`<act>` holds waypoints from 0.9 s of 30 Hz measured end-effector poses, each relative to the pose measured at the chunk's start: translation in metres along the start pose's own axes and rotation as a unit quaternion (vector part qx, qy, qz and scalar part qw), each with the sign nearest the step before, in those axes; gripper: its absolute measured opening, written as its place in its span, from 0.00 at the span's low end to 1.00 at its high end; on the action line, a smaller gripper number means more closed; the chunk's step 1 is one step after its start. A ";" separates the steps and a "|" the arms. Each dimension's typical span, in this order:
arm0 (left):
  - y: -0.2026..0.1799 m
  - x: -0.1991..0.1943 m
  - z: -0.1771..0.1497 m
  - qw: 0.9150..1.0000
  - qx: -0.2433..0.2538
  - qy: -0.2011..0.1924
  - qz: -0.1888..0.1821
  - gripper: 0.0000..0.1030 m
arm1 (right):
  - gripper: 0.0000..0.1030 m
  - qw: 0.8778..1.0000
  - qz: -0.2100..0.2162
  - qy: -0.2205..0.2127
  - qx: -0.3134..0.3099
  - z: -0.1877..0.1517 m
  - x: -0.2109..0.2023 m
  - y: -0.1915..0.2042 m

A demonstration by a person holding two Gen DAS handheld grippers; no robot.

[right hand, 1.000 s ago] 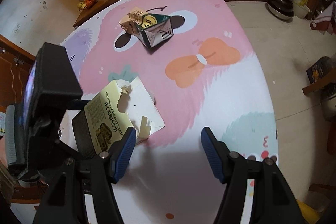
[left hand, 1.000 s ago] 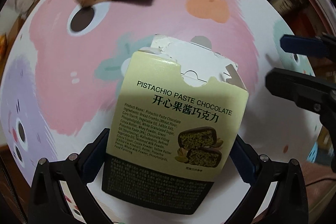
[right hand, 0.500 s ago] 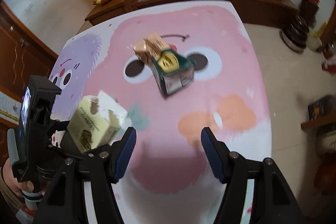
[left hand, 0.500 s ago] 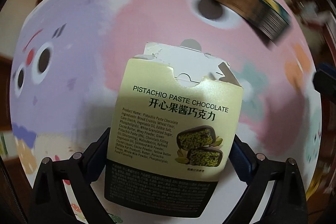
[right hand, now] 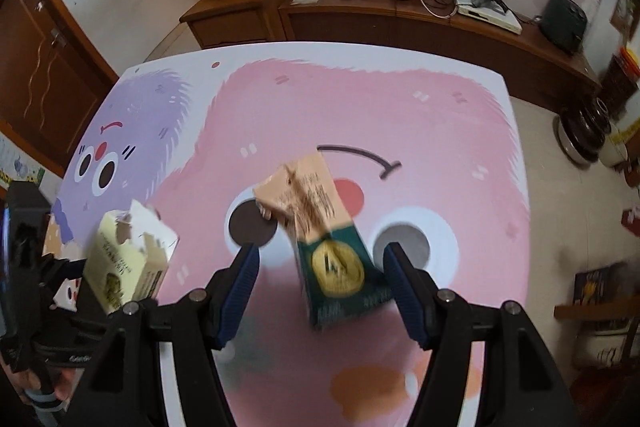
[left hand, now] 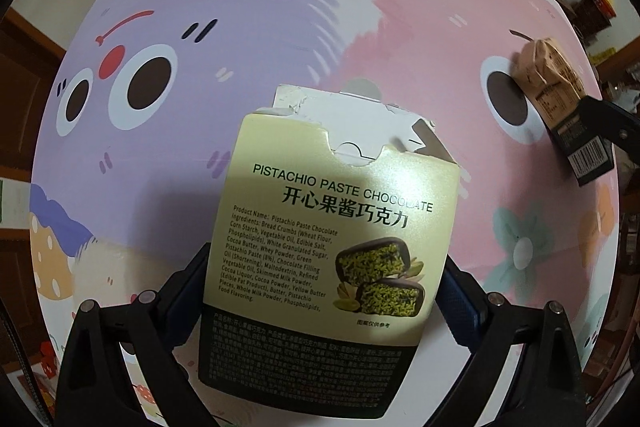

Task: Collect trash
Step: 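Grasp the brown-green milk carton with the right gripper while the left gripper holds the box, then carry the chocolate box and milk carton with both grippers over the black bin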

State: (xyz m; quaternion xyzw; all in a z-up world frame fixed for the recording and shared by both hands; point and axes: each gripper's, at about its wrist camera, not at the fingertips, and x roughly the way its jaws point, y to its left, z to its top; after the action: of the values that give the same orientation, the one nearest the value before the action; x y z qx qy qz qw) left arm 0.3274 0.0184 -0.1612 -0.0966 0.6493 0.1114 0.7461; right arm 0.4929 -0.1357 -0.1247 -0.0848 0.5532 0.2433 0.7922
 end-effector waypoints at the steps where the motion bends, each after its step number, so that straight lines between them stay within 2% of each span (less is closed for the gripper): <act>1: 0.002 -0.001 -0.002 1.000 -0.002 0.000 0.000 0.95 | 0.63 1.000 -0.001 0.007 -0.002 0.002 0.006 0.000; 6: 0.008 0.004 0.013 1.000 -0.011 0.002 0.000 0.95 | 0.62 0.999 0.005 0.037 0.004 -0.002 0.025 0.000; 7: 0.008 0.005 0.014 1.000 -0.013 0.003 0.001 0.95 | 0.47 0.999 0.008 0.041 0.009 -0.005 0.026 0.000; 8: 0.009 0.005 0.013 1.000 -0.016 0.003 0.001 0.95 | 0.40 0.999 0.011 0.042 0.011 -0.008 0.025 0.001; 12: 0.012 0.005 0.013 1.000 -0.024 0.006 0.002 0.95 | 0.39 0.999 0.001 0.036 0.004 -0.023 0.017 0.010; 21: 0.009 -0.012 -0.011 0.999 -0.031 -0.010 0.005 0.94 | 0.38 0.999 0.020 0.014 0.048 -0.072 -0.028 0.032; 23: 0.004 -0.020 -0.020 1.000 -0.024 -0.016 0.003 0.94 | 0.38 0.998 0.025 0.011 0.054 -0.087 -0.040 0.039; 27: 0.009 -0.049 -0.059 0.999 -0.005 -0.034 -0.013 0.94 | 0.38 0.997 0.030 0.007 0.072 -0.117 -0.064 0.057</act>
State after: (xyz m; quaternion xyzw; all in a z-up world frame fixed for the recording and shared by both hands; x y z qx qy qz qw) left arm 0.2623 0.0085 -0.1212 -0.1047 0.6218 0.1083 0.7686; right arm 0.3500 -0.1521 -0.1017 -0.0129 0.5767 0.2260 0.7850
